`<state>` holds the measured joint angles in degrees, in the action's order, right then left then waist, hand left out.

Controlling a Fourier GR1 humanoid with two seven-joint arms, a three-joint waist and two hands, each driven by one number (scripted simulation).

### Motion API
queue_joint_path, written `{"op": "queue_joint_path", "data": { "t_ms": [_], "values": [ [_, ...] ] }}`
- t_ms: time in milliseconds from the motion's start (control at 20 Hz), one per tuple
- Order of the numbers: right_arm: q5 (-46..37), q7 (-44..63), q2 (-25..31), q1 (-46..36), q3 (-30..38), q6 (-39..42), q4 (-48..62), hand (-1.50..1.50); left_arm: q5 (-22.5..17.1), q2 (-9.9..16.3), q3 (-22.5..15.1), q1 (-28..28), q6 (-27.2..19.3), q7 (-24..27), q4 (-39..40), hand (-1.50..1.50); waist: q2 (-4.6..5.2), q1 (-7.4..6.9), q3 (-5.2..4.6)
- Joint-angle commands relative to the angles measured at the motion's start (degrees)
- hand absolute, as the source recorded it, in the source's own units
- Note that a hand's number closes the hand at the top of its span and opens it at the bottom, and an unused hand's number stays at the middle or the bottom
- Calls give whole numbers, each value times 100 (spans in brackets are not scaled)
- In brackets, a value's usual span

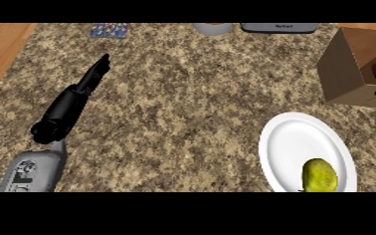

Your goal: Pick the cupcake from the plate and place it in the cardboard box

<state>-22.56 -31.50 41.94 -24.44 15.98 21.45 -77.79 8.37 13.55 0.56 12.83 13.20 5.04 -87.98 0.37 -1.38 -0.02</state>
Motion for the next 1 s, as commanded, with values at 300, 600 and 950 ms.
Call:
{"op": "queue_joint_path", "data": {
  "t_ms": [300, 600, 950],
  "values": [
    [-1678, -686, 816, -1234, -1135, 142, 2634, 150, 117, -55, -107, 278, 17, -94, 11, 0, 70, -220, 9],
    [-2491, -1653, 885, -1695, -1734, -310, 4024, 150, 124, -92, -84, 315, 44, 86, 314, 0, 113, -225, 16],
    [-2864, -2655, 1084, -2283, -2190, 22, 5082, -150, -33, -50, -16, 357, 184, -47, 166, 0, 127, -311, 25]
  ]
}}
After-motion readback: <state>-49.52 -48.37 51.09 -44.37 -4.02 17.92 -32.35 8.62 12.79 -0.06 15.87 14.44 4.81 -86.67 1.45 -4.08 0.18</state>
